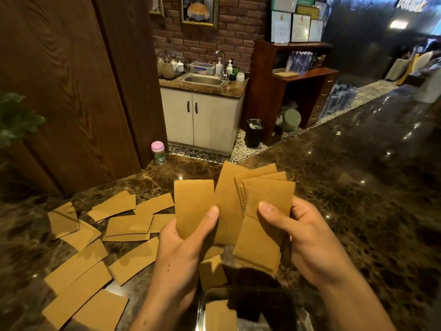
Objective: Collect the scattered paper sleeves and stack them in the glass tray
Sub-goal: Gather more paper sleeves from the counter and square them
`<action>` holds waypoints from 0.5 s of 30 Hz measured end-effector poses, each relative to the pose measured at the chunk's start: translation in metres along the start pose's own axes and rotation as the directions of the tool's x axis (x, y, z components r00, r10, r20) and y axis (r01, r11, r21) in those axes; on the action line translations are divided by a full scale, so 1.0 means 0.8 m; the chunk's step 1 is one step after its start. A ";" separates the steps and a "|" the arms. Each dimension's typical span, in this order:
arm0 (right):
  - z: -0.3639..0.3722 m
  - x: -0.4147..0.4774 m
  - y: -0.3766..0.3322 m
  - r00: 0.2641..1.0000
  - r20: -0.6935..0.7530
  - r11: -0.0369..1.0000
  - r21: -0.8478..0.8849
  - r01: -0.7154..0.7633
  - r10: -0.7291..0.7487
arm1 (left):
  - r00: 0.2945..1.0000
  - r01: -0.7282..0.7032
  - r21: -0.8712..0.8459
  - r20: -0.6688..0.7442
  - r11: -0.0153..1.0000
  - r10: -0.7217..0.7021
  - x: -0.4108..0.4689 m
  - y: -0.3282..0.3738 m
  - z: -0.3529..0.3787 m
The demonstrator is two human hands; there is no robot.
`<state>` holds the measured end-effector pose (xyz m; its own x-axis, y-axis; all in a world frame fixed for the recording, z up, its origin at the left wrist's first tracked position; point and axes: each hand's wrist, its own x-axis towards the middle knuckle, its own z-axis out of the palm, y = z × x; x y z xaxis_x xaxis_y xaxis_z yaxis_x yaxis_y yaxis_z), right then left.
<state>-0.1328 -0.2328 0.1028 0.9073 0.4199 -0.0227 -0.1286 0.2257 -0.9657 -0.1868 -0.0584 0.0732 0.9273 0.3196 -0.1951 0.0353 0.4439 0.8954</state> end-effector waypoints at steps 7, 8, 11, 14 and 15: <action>-0.033 -0.009 -0.032 0.766 0.567 0.414 -0.645 0.642 -0.305 | 0.958 0.274 -0.186 0.144 0.944 -0.250 -0.008 0.012 -0.005; -0.036 -0.010 -0.037 0.754 0.618 0.316 -0.686 0.656 -0.223 | 0.943 0.317 -0.221 0.177 0.923 -0.281 -0.009 0.015 -0.007; -0.037 -0.013 -0.047 0.779 0.625 0.086 -0.780 0.620 0.046 | 0.935 0.314 -0.210 0.237 0.926 -0.263 -0.012 0.017 -0.011; -0.036 -0.015 -0.056 0.797 0.572 0.098 -0.820 0.564 0.194 | 0.936 0.261 -0.139 0.277 0.955 -0.216 -0.016 0.016 -0.007; -0.037 -0.015 -0.059 0.793 0.561 0.143 -0.828 0.542 0.240 | 0.935 0.249 -0.137 0.293 0.959 -0.201 -0.018 0.017 -0.005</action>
<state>-0.1260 -0.2743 0.1409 0.4638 0.8798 -0.1046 0.8053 -0.4678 -0.3643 -0.2012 -0.0535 0.0863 0.9688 -0.0359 -0.2451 0.2140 0.6195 0.7552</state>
